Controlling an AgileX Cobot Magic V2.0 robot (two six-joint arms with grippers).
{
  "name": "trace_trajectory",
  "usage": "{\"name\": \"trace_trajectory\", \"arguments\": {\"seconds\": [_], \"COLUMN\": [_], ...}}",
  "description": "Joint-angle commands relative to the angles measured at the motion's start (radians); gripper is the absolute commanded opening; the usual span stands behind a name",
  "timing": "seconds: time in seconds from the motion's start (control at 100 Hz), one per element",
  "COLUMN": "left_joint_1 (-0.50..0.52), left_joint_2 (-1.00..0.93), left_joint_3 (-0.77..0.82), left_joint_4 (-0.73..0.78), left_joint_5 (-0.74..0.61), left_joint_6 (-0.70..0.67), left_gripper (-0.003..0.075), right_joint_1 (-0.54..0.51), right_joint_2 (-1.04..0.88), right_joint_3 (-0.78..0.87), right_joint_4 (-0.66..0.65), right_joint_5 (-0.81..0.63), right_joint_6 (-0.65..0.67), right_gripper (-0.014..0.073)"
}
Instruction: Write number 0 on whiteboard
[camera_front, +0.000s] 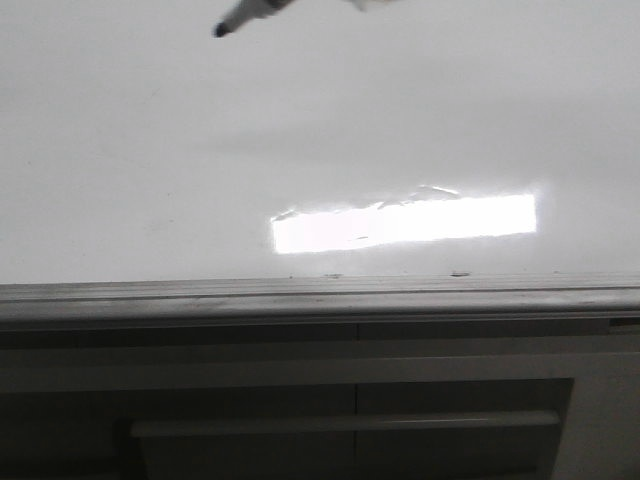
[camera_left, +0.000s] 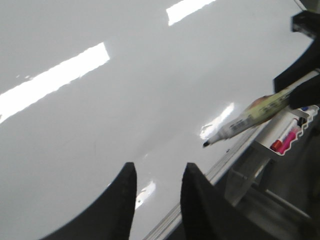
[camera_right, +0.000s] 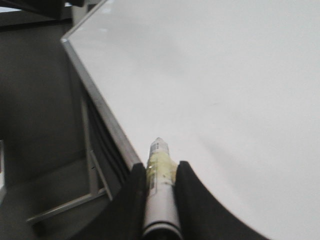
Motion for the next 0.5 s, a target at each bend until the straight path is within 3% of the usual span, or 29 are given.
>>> {"name": "trace_trajectory", "arguments": {"seconds": [0.0, 0.25, 0.4, 0.49], "left_joint_1": [-0.001, -0.001, -0.001, -0.001], "left_joint_2": [-0.052, -0.096, -0.096, -0.096], "left_joint_3": [0.044, 0.128, 0.132, 0.132], "left_joint_4": [0.126, 0.172, 0.228, 0.271], "left_joint_5": [-0.069, -0.104, -0.162, -0.164], "left_joint_6": [-0.155, -0.243, -0.258, -0.295], "left_gripper": [0.0155, 0.0115, 0.0013, -0.0011], "right_joint_1": [-0.007, -0.007, -0.008, -0.008], "right_joint_2": [-0.073, -0.056, 0.049, 0.118], "right_joint_3": [0.052, 0.088, 0.022, -0.004], "right_joint_4": [0.021, 0.028, 0.028, 0.028], "right_joint_5": [-0.191, -0.426, -0.445, -0.445], "right_joint_6": [0.004, 0.004, 0.004, 0.004], "right_gripper": [-0.0048, -0.0048, -0.0048, -0.0048]}}
